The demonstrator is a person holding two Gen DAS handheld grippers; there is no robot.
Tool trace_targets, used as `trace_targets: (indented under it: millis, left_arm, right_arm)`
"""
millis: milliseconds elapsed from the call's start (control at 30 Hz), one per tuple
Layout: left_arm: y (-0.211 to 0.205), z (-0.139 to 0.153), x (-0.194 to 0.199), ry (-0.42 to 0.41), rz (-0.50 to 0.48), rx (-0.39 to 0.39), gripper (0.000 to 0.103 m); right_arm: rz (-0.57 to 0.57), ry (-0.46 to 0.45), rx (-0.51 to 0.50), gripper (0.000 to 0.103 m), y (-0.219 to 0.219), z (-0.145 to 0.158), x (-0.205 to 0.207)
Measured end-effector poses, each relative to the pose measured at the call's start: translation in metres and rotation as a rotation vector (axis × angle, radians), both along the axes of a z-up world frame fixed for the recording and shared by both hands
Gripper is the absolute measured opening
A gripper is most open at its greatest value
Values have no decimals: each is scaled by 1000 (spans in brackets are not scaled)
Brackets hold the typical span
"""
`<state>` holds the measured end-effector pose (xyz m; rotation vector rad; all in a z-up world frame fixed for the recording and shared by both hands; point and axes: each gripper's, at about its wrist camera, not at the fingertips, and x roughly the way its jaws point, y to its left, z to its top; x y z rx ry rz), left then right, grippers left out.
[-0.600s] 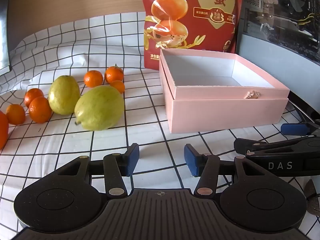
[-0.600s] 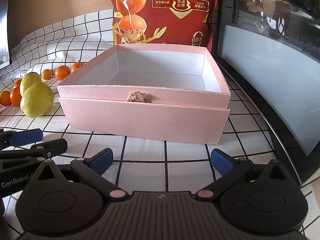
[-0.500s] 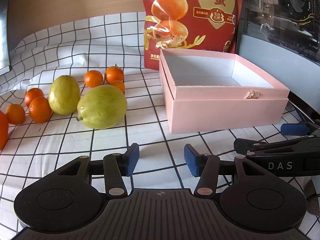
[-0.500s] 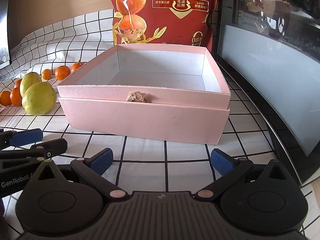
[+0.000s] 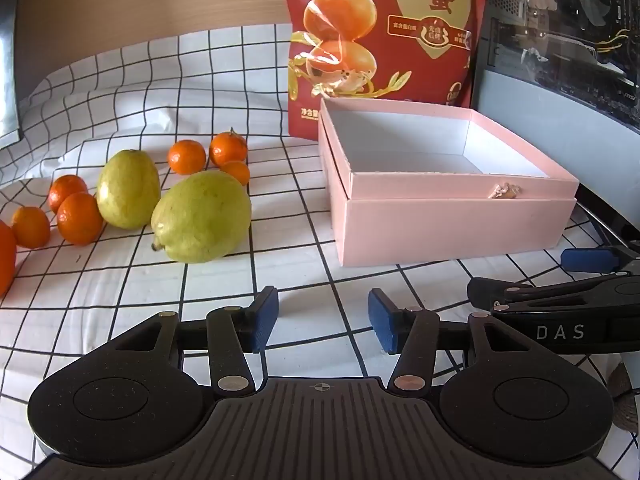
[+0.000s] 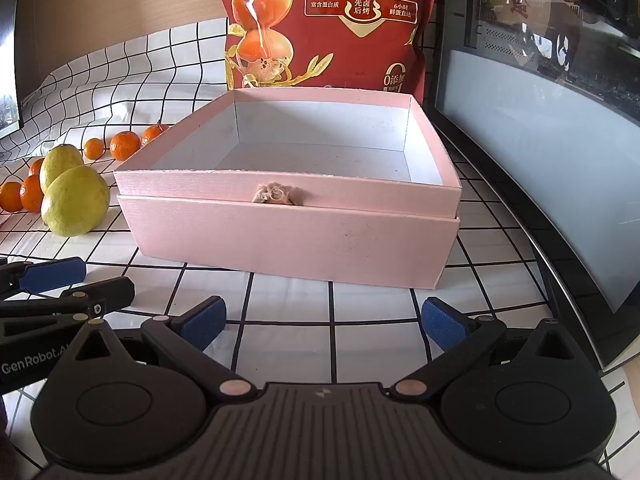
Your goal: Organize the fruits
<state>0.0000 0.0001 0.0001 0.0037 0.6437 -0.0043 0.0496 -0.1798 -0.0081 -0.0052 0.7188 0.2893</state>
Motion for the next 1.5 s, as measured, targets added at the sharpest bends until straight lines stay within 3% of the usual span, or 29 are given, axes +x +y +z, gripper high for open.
trace_targets:
  millis: [1500]
  left_arm:
    - [0,0,0,0,0,-4,55]
  right_arm:
    - [0,2,1,103,-6,9,3]
